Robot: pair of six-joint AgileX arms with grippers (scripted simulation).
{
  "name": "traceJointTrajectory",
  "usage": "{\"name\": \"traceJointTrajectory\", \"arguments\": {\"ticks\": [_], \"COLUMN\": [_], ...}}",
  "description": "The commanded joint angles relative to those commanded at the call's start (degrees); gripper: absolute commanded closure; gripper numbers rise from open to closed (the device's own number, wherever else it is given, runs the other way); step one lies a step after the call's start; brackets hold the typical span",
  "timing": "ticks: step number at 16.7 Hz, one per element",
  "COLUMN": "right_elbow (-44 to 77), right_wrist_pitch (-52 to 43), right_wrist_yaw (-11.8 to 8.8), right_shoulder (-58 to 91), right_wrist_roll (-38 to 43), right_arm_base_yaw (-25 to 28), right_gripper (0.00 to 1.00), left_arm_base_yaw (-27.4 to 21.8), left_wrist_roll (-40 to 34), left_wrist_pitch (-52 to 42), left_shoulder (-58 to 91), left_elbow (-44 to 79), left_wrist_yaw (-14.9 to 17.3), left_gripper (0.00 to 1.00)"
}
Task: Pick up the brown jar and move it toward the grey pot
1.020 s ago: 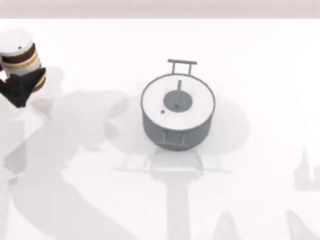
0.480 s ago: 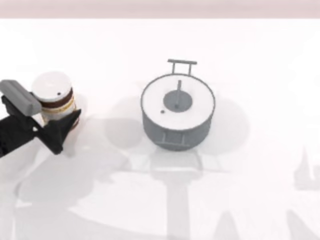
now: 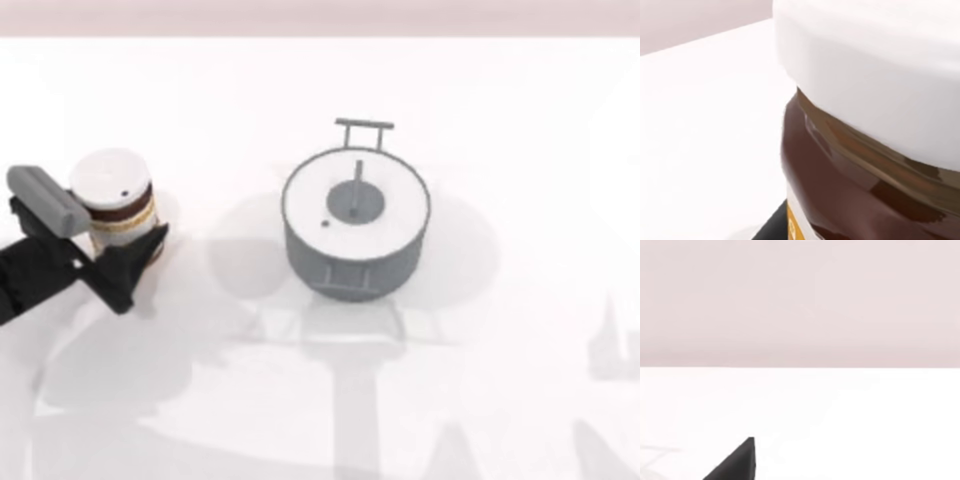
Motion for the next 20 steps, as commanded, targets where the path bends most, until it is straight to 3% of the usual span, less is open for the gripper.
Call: {"name": "traceJointTrajectory", "arguments": {"ticks": [6,11,20], "right_elbow": [0.00,0.00,0.00], "right_wrist_pitch": [0.00,0.00,0.00], "right_wrist_yaw": [0.00,0.00,0.00], "right_shoulder": [0.00,0.00,0.00], "right_wrist_roll": [0.00,0.00,0.00], "right_arm_base_yaw": [0.00,0.00,0.00], "right_gripper": [0.00,0.00,0.00], "left_arm_base_yaw": [-5.54,-6.05,-6.05], "left_wrist_roll": [-2.22,-2.43,-2.43], "left_wrist_pitch": [2.81,3.05,3.05], "left_shoulder": [8.09,8.81,8.81], "left_elbow": [6.54,7.13,7.13], "left_wrist_yaw": [-4.98,-5.44,-5.44], "left_gripper": [1.00,1.00,0.32]}}
